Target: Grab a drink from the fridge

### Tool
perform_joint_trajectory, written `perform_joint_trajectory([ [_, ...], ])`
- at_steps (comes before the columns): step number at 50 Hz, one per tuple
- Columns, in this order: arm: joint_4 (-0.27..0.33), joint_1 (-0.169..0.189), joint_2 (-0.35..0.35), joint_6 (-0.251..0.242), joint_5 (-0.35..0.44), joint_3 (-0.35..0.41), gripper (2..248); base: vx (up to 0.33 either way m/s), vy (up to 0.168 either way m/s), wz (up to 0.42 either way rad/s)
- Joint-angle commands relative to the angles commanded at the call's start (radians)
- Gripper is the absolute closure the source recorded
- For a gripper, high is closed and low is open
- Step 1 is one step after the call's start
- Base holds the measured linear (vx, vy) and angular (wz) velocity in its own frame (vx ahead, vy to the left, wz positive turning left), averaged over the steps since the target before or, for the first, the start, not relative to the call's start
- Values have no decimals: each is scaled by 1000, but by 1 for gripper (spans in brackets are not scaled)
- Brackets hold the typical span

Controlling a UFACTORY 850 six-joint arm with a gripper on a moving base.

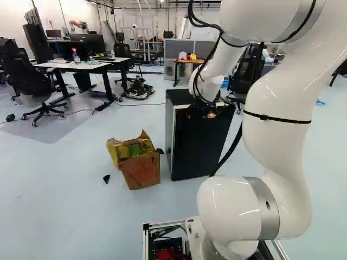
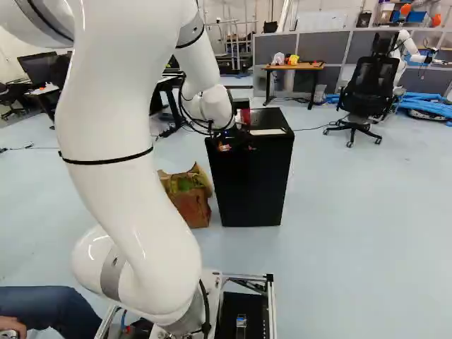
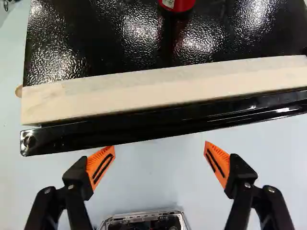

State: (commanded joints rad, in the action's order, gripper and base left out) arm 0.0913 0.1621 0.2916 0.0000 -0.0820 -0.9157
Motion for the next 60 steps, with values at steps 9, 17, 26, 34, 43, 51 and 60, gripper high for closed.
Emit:
perform_joint_trajectory([
  [9,0,1,-17,0,12,21,3,0,0,0],
  [17,0,1,-49,0,21,59,3,0,0,0],
  [26,0,0,-88,0,30,106,3,0,0,0],
  [34,0,0,-124,0,38,148,3,0,0,0],
  [43,0,0,-165,0,71,194,3,0,0,0],
  [51,0,0,-184,0,111,215,3,0,0,0],
  [60,0,0,-186,0,163,217,3,0,0,0],
])
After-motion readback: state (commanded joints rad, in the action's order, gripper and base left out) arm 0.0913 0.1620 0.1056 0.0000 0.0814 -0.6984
